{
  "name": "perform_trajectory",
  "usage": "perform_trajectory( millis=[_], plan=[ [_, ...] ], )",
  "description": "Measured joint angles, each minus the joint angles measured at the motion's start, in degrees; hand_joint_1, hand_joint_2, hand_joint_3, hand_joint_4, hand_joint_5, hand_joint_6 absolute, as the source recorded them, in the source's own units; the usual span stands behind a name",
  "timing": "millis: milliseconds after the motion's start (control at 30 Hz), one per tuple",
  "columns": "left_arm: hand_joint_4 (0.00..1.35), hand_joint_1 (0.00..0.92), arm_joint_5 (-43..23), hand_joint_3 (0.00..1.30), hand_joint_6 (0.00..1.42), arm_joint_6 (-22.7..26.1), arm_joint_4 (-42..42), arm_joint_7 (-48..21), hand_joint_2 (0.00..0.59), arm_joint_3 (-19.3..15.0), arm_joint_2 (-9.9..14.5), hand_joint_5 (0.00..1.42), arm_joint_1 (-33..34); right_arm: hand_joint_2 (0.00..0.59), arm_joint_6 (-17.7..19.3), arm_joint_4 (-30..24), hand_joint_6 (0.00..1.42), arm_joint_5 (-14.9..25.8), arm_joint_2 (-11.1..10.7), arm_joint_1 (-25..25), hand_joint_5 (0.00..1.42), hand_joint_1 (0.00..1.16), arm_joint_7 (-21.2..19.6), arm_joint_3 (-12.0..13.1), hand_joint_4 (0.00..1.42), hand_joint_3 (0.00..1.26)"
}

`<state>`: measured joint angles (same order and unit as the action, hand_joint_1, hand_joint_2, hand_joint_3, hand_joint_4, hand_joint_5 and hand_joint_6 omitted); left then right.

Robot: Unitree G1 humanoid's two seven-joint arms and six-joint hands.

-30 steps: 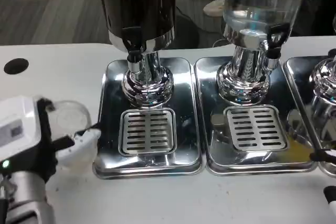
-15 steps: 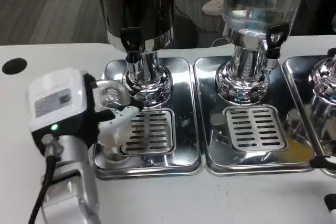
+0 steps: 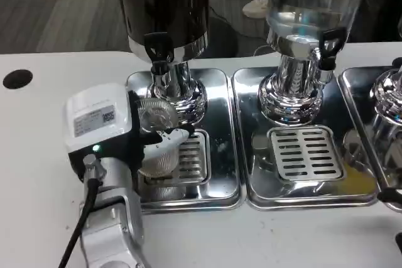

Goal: Grasp the cup under the faucet to collect the drink, then remove the cup.

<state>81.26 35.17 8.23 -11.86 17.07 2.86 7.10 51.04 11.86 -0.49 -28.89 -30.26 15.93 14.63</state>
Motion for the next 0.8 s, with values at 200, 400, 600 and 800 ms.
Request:
perform_trajectory(
  millis=[200, 400, 600, 800],
  plan=[
    [0.57, 0.286, -0.7, 0.47, 1.1, 0.2, -1.5, 0.8, 0.113, 0.5, -0.1, 0.87, 0.6, 0.392, 0.2, 1.4, 0.08, 0.1, 0.0, 0.9, 0.18, 0.51, 0.5, -0.1, 0.21, 0.32],
    [0.57, 0.283, -2.6, 0.47, 1.12, 0.2, -3.3, 3.1, 0.112, 1.4, -0.1, 0.87, 1.6, 0.392, 0.2, 1.7, 0.08, 0.3, 0.0, 1.4, 0.18, 0.51, 0.9, -0.2, 0.21, 0.32],
    [0.56, 0.282, -4.5, 0.46, 1.12, 0.2, -4.7, 4.5, 0.112, 2.2, -0.1, 0.86, 2.7, 0.392, 0.2, 1.9, 0.08, 0.3, 0.0, 1.8, 0.18, 0.5, 0.9, -0.2, 0.21, 0.32],
    [0.56, 0.249, -5.4, 0.45, 1.1, 0.2, -6.5, 5.8, 0.092, 3.0, -0.1, 0.85, 3.9, 0.392, 0.2, 2.1, 0.08, 0.3, 0.0, 1.9, 0.19, 0.5, 0.9, -0.2, 0.22, 0.31]
  ],
)
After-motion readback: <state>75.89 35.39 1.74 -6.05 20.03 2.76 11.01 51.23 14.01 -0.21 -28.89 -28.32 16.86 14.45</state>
